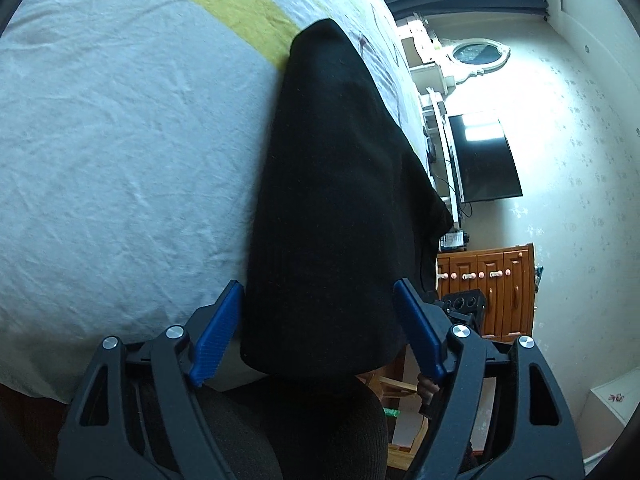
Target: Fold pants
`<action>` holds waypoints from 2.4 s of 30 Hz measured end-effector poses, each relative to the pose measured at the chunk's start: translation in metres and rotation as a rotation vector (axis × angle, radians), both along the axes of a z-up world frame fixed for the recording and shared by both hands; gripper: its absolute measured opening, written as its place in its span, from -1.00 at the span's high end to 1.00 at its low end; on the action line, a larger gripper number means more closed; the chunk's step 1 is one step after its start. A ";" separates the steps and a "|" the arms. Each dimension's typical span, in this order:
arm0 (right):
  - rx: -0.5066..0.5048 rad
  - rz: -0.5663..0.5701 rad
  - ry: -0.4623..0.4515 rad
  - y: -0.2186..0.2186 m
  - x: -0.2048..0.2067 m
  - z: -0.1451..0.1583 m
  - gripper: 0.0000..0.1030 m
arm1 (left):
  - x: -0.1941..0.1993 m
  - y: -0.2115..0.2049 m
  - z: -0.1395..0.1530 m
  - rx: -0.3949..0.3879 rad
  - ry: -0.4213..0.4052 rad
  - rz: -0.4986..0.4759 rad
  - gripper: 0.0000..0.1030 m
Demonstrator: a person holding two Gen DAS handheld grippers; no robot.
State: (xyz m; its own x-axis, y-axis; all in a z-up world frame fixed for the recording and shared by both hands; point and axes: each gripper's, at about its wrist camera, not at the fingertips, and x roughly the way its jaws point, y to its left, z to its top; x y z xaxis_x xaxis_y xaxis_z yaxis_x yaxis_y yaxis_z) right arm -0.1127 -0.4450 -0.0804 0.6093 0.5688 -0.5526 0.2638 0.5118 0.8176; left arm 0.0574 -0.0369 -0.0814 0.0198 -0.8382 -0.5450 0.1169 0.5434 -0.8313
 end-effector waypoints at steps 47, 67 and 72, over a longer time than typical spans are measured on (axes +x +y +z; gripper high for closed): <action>-0.006 0.000 -0.141 -0.058 0.103 0.003 -0.61 | 0.113 -0.036 -0.008 -0.032 -0.134 -0.029 -0.40; -0.044 -0.057 -0.107 -0.039 0.100 0.005 0.15 | 0.115 -0.058 0.007 0.186 -0.213 -0.007 0.50; -0.040 -0.056 -0.106 -0.036 0.103 0.007 0.15 | 0.117 -0.055 0.009 0.192 -0.215 -0.010 0.53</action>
State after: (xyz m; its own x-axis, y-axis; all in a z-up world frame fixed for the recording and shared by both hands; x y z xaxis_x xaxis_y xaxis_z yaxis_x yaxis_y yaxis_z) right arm -0.0100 -0.4810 -0.0738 0.6956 0.5108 -0.5052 0.2060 0.5318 0.8214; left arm 0.1744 -0.0915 -0.0725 0.1445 -0.7206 -0.6782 0.2852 0.6866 -0.6688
